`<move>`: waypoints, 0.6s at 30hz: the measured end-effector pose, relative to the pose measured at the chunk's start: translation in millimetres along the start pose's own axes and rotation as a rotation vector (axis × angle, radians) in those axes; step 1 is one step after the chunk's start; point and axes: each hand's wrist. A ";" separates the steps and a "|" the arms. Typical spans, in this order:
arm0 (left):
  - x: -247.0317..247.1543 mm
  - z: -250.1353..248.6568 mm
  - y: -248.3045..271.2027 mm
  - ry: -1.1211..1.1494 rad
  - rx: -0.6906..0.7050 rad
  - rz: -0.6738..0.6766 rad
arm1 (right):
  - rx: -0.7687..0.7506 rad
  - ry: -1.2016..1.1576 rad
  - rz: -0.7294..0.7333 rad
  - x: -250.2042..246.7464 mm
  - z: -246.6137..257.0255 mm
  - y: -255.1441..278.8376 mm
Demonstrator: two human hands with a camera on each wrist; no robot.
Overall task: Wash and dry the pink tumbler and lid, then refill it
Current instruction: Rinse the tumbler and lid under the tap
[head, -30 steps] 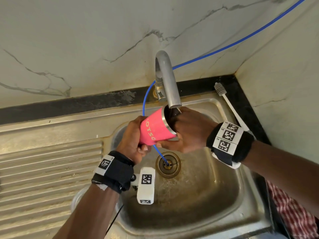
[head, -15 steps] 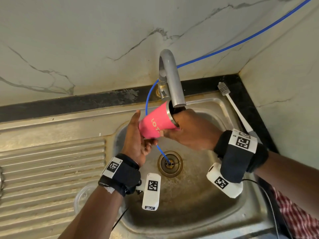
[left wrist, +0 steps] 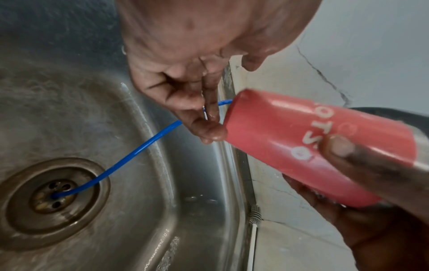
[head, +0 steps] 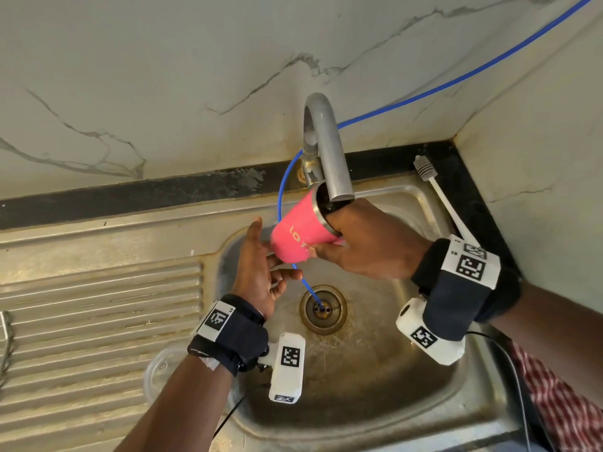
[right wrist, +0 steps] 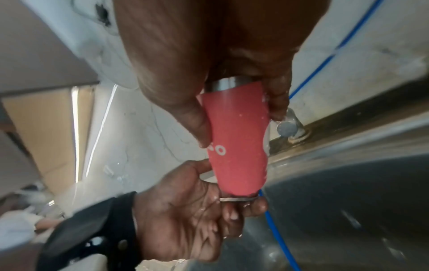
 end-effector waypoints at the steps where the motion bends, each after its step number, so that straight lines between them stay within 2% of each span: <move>1: 0.5 -0.4 0.4 0.000 0.001 0.001 | 0.010 0.015 0.009 -1.0 1.6 0.5; 3: 0.8 1.3 3.5 -0.012 0.002 0.034 | 0.025 0.046 -0.010 -2.6 4.4 5.3; 6: 1.8 2.7 8.6 0.018 0.012 0.091 | 0.040 -0.077 -0.028 -1.5 4.3 10.8; 8: 1.1 4.9 11.6 0.052 0.026 0.176 | 0.076 -0.099 -0.056 3.7 0.1 17.2; 10: 1.6 6.5 14.0 0.085 0.088 0.215 | 0.130 -0.189 -0.103 10.4 -6.7 26.4; 14: 5.0 -2.4 18.7 0.064 0.235 0.135 | 0.299 -0.539 -0.212 22.6 -15.1 47.6; 18: 15.5 -8.0 22.3 -0.031 0.439 0.097 | 0.530 -0.785 -0.401 41.1 -19.7 69.5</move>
Point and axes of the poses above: each hand's wrist, its own y-axis away from the middle knuckle, its own x-axis out of the palm, z = x × y, and after that the axes turned 9 degrees about -z, right-handed
